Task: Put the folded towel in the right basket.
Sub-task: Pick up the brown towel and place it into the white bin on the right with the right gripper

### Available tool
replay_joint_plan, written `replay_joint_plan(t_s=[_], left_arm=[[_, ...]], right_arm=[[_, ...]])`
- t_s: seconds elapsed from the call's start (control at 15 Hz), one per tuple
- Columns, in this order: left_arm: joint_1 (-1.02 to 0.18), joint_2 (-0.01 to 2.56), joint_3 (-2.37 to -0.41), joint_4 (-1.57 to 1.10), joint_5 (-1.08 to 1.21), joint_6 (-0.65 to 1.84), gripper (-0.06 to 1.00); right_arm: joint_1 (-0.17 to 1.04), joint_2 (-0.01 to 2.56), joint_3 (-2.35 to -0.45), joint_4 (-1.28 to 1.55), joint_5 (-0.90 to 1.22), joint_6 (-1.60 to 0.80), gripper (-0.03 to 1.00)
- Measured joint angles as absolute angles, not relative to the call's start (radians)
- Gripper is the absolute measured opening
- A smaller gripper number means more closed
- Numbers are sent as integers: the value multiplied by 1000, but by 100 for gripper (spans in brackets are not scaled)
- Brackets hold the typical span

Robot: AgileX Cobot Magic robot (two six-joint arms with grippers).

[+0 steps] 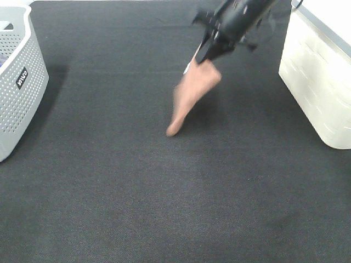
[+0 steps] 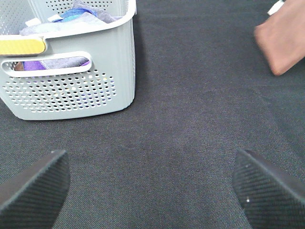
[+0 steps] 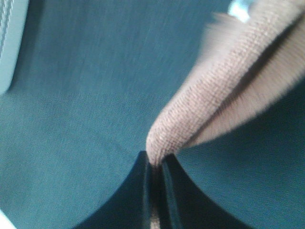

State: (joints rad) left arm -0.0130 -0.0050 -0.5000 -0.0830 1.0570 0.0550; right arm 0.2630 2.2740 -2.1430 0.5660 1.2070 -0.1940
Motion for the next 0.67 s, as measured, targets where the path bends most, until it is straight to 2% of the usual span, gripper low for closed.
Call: replay_joint_plan(t_s=[0.47, 0.6, 0.67], left_arm=[[-13, -5, -500, -83, 1057, 55, 88], [-13, -5, -500, -83, 1057, 55, 88], [-13, -5, -500, -83, 1057, 55, 88]], right_arm=[[259, 2024, -2220, 258, 1215, -123, 0], [229, 1972, -2220, 200, 1216, -108, 0], [177, 1942, -2220, 196, 1216, -92, 0]])
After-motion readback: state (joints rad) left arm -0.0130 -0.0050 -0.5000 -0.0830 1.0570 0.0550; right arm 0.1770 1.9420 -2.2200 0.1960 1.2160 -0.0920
